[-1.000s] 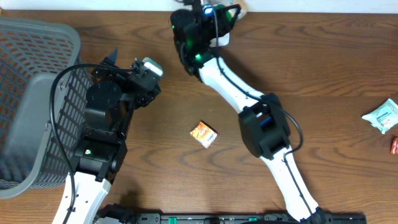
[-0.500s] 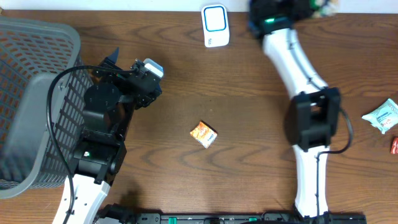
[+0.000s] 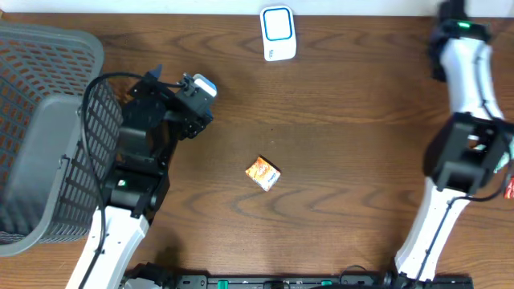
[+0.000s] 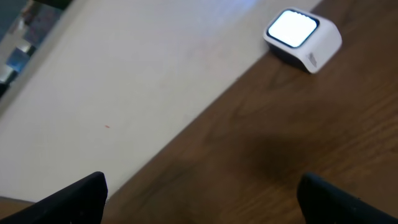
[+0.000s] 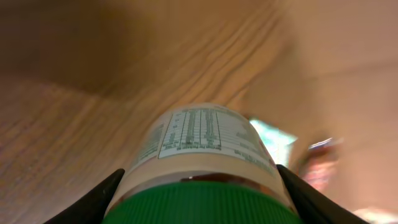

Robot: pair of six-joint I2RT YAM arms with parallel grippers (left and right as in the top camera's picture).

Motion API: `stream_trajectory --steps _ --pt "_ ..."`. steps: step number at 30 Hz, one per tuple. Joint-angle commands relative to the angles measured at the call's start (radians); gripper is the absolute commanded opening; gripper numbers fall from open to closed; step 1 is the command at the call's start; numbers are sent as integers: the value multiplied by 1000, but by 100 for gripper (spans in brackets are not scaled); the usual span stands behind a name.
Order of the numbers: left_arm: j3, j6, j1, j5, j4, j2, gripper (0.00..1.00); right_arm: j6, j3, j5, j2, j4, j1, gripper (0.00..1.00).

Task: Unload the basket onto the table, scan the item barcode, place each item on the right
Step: 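Carry the jar away to the right edge of the table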

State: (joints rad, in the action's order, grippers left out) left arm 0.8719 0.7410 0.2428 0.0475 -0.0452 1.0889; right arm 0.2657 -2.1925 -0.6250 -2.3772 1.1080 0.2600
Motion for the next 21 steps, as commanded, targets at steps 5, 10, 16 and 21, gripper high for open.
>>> stream_trajectory --steps 5,10,16,21 --pt "9 7 -4 -14 3 41 98 169 27 502 15 34 243 49" --pt "9 7 -4 -14 8 41 98 175 136 525 15 9 340 49" --pt "9 7 -4 -15 8 41 98 175 282 538 15 -99 367 50" --pt "9 7 -4 -14 8 41 98 174 290 526 16 -92 369 91"
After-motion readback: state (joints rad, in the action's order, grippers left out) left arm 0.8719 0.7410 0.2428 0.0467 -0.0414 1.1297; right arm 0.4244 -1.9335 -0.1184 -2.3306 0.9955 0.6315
